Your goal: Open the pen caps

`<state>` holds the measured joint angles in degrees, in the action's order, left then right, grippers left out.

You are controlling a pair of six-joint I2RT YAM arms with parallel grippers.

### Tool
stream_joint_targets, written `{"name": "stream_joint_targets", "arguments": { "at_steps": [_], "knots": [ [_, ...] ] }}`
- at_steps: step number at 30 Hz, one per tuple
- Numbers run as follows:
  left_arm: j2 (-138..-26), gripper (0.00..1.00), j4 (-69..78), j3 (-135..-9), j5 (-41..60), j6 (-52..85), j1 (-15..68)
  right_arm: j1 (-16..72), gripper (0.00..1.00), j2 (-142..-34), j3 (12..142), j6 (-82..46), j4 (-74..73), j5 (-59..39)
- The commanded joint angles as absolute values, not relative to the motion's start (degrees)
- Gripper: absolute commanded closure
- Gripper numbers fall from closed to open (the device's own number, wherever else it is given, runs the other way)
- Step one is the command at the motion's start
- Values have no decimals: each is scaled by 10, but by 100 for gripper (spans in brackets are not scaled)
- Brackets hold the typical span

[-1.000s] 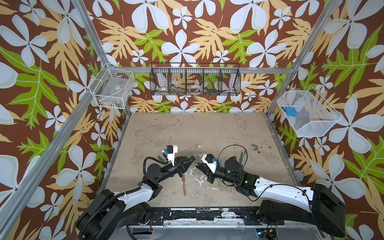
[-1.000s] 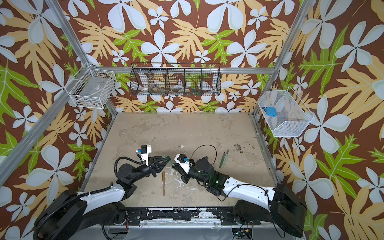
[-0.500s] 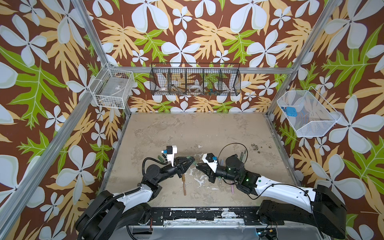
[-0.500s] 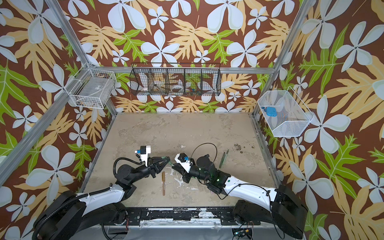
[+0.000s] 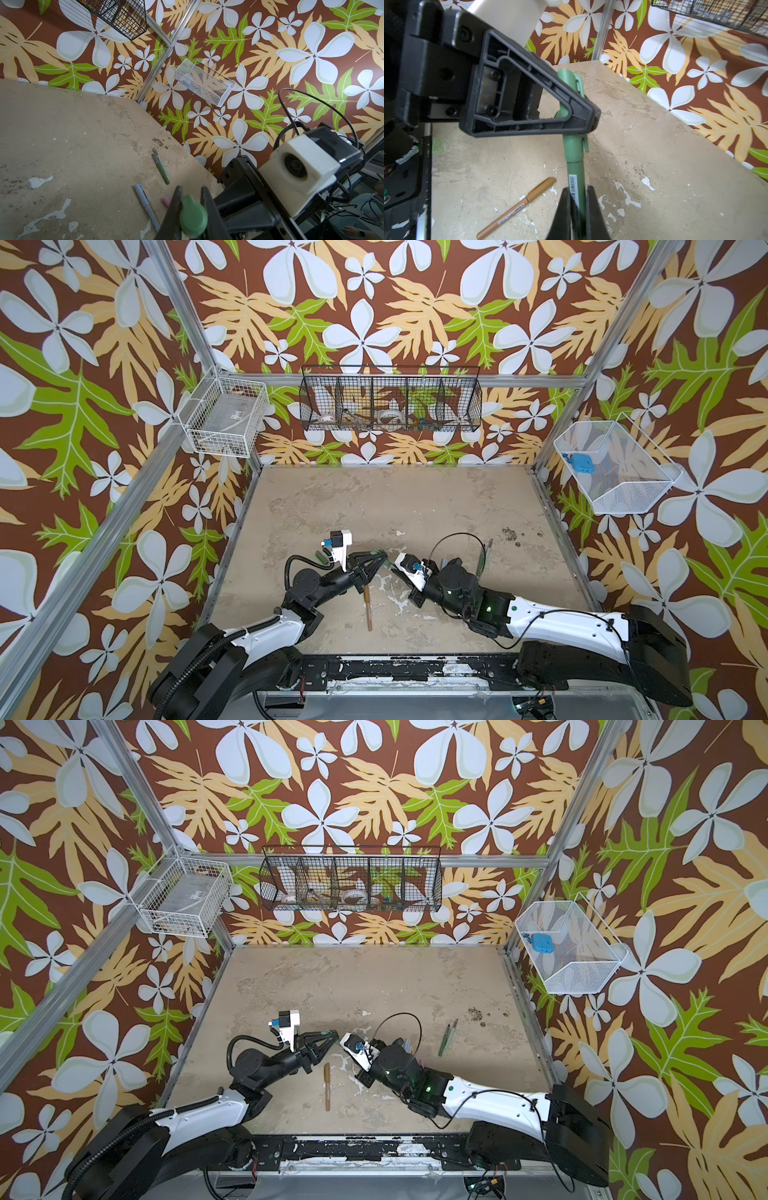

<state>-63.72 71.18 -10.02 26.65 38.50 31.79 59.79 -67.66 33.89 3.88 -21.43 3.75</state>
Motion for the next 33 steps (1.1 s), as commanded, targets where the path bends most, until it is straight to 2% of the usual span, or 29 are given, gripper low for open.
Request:
{"name": "stream_joint_targets", "arguments": {
  "at_steps": [1,3,5,10,12,17,21,26,28,30,33],
  "knots": [
    [-631,100,741,-97,233,369,310,558,100,-664,336,19,-156,-46],
    [-629,100,742,-96,234,368,309,528,100,-656,331,7,-161,-140],
    [-629,100,742,-97,235,368,308,508,100,-654,328,-1,-161,-192],
    [-628,100,743,-95,236,370,303,498,100,-678,338,-5,-153,-232],
    [-627,100,746,-94,238,374,302,498,100,-686,344,-5,-146,-225],
    [-628,100,749,-92,236,381,298,499,100,-655,312,-11,-184,-99],
    [-639,100,740,-104,255,376,299,501,98,-653,305,-12,-205,-121],
    [-667,100,727,-125,300,358,311,501,54,-619,276,-31,-266,-160],
    [-672,100,724,-129,308,351,317,500,42,-593,263,-35,-279,-165],
    [-672,100,711,-133,310,338,324,498,39,-574,253,-40,-285,-167],
    [-672,100,704,-137,317,328,334,497,40,-573,256,-43,-283,-176]
  ]
}}
